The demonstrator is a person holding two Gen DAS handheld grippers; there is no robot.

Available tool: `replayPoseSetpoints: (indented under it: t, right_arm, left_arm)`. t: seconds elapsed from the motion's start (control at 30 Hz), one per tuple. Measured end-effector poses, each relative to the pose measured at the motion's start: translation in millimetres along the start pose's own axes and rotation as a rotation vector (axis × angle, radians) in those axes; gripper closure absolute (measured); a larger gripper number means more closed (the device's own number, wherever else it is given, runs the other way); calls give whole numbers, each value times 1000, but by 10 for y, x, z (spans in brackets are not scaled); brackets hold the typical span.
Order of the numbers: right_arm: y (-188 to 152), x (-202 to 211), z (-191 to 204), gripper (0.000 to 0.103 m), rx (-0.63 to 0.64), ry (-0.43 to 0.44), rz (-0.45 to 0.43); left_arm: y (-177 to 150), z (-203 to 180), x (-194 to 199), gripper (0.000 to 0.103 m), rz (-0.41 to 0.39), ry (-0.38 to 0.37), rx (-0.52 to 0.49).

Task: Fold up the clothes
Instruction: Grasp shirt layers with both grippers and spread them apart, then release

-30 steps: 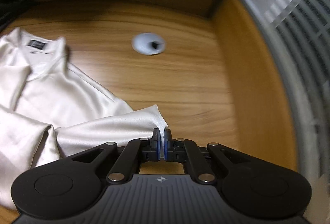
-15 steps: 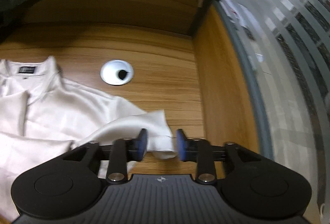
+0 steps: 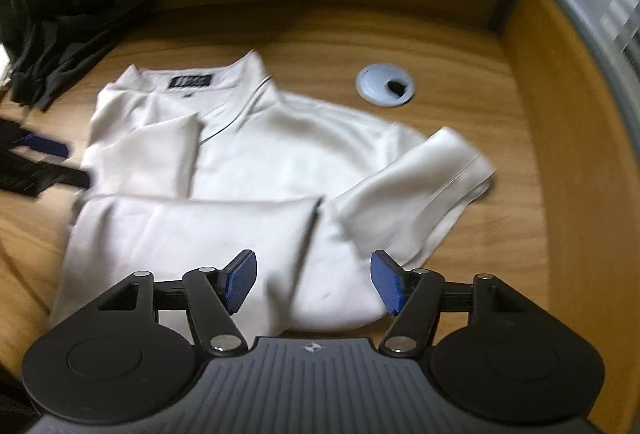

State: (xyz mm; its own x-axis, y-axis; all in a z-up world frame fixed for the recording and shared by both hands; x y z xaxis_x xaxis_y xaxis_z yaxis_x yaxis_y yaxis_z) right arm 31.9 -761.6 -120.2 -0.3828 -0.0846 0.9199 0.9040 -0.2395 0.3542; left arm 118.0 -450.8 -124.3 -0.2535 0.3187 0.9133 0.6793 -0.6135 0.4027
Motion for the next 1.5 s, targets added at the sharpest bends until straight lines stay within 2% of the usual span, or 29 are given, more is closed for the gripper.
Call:
replayPoseSetpoints:
  t: [0.07,0.17,0.3,0.47,0.57,0.6,0.67,0.7,0.73,0.77,0.8,0.87,0.9,1.2,1.33,1.5]
  right_arm:
    - [-134,36,35,32,-11,11,12]
    - [-336,57,48,23,-49,30,28]
    - [-585,25,43,23,-111,55,60]
    - [-797,-19,56,23,-167,77,76]
    - [-840,-49,60,31,-213,88,76]
    - [-854,-60,60,37,-233,89,75]
    - [-884,-59,60,55,-272,97,65]
    - [-904,-44,66,74,-286,95,57]
    - [-923,-29,72,88,-300,93,48]
    - [-943,-10,78,93,-313,92,38]
    - [-963,28,85,100,-323,92,25]
    - [-999,133,92,101,-345,82,-2]
    - [-1016,197,92,101,-357,74,-17]
    - [-1229,808,126,101,-447,-35,-127]
    - [-1440,947,59,101,-497,-103,-120]
    - [-1728,1081,-47,101,-564,-187,-101]
  left_arm:
    - [72,-14,-72,35,-6,-4,-22]
    - [168,-63,-182,34,-10,-1,-86]
    - [246,-123,-331,34,6,-13,-145]
    - [293,-163,-476,34,26,-32,-158]
    - [319,-166,-543,34,27,-37,-145]
    - [329,-165,-564,34,25,-36,-139]
    - [359,-178,-587,34,18,-36,-148]
    - [368,-190,-588,36,16,-27,-159]
    - [373,-202,-584,46,13,-14,-170]
    - [378,-214,-580,53,11,-1,-181]
    - [383,-226,-576,65,8,13,-193]
    - [386,-211,-543,90,4,-1,-196]
    - [387,-199,-524,99,2,-12,-196]
    - [326,149,-78,100,-16,-44,-141]
    - [247,458,193,100,-9,-57,-107]
    - [-46,886,469,100,27,-75,-68]
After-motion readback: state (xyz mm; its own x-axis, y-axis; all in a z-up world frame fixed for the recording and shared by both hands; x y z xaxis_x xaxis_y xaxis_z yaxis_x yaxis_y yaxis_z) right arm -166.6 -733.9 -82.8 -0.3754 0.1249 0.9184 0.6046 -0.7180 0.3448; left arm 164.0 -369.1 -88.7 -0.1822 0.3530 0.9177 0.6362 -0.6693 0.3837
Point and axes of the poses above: each gripper's, at about its wrist camera, not at the fingertips, and x roughly against the way its jaws point, z to its left, y to its top, the point moved 2 cm from there along -x, roughly the way its jaws point, and after that the axes turned 13 degrees about -x, right-handed, at the moved point
